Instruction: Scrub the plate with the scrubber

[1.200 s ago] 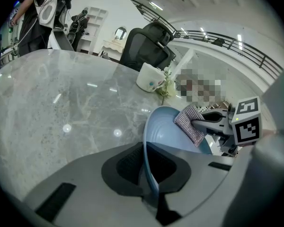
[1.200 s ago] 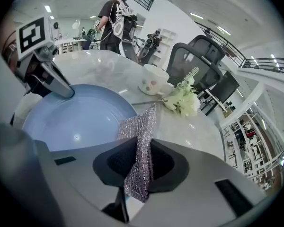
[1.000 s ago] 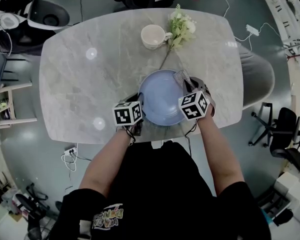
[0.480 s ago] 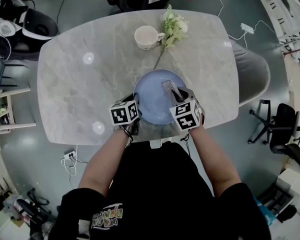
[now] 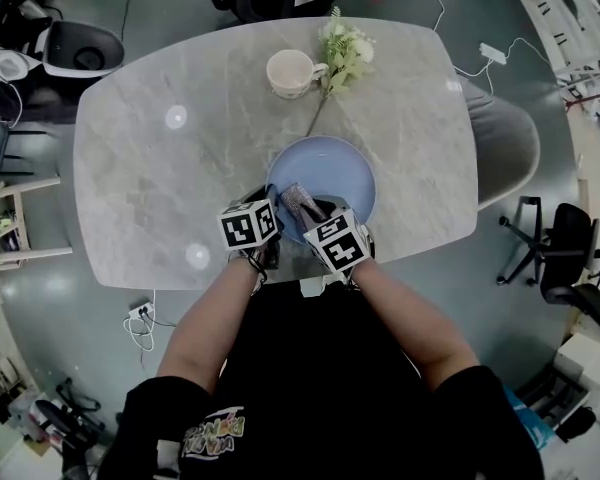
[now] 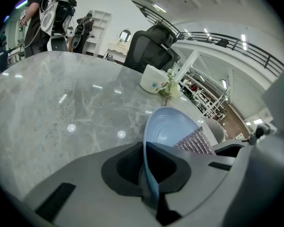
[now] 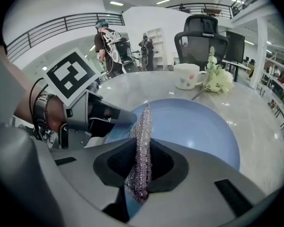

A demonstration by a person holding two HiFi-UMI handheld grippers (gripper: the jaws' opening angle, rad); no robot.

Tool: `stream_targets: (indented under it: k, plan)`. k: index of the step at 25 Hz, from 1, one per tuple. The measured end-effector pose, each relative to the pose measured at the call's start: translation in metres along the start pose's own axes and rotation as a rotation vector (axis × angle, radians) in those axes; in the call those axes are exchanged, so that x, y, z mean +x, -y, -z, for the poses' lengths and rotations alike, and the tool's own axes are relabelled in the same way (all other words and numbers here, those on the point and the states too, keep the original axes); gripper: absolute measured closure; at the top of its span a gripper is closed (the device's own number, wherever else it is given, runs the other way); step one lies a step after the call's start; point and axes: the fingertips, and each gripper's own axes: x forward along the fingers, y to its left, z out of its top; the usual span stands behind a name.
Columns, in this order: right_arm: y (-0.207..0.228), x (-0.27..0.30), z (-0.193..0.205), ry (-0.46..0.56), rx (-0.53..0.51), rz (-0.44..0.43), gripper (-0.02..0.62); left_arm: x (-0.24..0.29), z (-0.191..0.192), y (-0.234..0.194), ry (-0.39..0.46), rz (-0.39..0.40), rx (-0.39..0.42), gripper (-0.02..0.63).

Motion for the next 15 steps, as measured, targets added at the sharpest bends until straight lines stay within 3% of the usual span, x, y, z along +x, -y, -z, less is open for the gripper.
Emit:
stream_targets:
  k: [5, 15]
  plan:
    - [0.012, 0.002, 0.006, -0.045, -0.125, 0.057, 0.520, 0.001, -0.001, 0.000, 0.006, 0.009, 0.001, 0.575]
    - [0.071, -0.009, 0.015, -0.085, -0.213, 0.211, 0.520, 0.002, -0.002, 0.001, -0.001, 0.017, 0.005, 0.575]
